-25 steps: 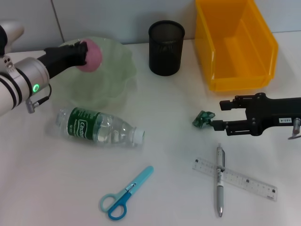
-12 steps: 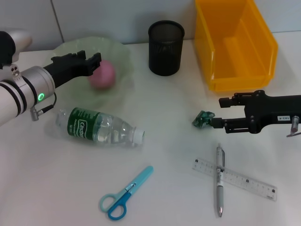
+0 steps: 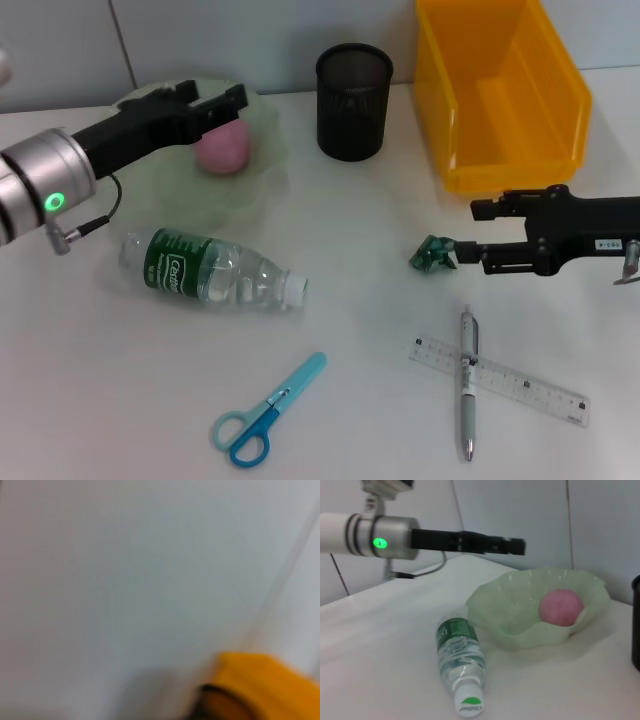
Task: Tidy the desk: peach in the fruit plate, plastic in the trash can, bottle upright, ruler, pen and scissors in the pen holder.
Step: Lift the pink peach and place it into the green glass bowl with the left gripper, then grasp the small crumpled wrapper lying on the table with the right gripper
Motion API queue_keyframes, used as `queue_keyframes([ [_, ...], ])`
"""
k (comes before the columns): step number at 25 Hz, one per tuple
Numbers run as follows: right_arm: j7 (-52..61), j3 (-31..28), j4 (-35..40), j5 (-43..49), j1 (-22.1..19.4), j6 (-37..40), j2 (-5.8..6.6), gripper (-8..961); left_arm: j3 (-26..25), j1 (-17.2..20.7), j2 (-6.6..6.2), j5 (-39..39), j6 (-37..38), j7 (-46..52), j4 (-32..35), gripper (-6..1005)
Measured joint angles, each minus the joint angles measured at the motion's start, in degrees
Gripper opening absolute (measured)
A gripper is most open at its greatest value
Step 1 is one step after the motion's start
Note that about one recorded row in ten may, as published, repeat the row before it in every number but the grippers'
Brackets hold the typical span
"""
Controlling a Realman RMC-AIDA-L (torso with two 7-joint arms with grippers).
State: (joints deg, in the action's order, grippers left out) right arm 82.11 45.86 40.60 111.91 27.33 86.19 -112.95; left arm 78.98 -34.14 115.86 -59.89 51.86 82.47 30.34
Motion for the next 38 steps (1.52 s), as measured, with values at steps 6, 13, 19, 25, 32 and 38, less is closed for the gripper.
queue_keyframes([
  [6,0.4,-1.9,0.0,0.0,0.0,0.5,0.18,662,0.1,1.9,-3.78,-8.6,22.3,2.3,0.1,832],
  [13,3.6,-2.0,1.7,0.0,0.0,0.4,0.28,660,-0.2,4.3,-3.59,-21.4,30.5,2.1,4.8,832],
  [19,15.0,-1.3,10.2,0.5,0.5,2.4,0.44,658,-0.4,7.7,-2.50,-24.4,31.2,0.6,8.8,833],
  [25,31.9,-0.9,20.0,10.9,6.3,7.1,1.06,655,-2.5,9.0,-1.50,-24.7,31.4,-2.7,9.0,833],
  [32,39.2,0.4,17.0,26.7,16.5,9.5,2.69,653,-2.9,9.1,-1.42,-24.7,31.4,-2.9,8.9,832],
  [38,39.9,4.1,13.7,36.8,22.8,7.0,1.77,651,-3.0,9.1,-1.17,-24.8,31.3,-2.9,9.0,832],
])
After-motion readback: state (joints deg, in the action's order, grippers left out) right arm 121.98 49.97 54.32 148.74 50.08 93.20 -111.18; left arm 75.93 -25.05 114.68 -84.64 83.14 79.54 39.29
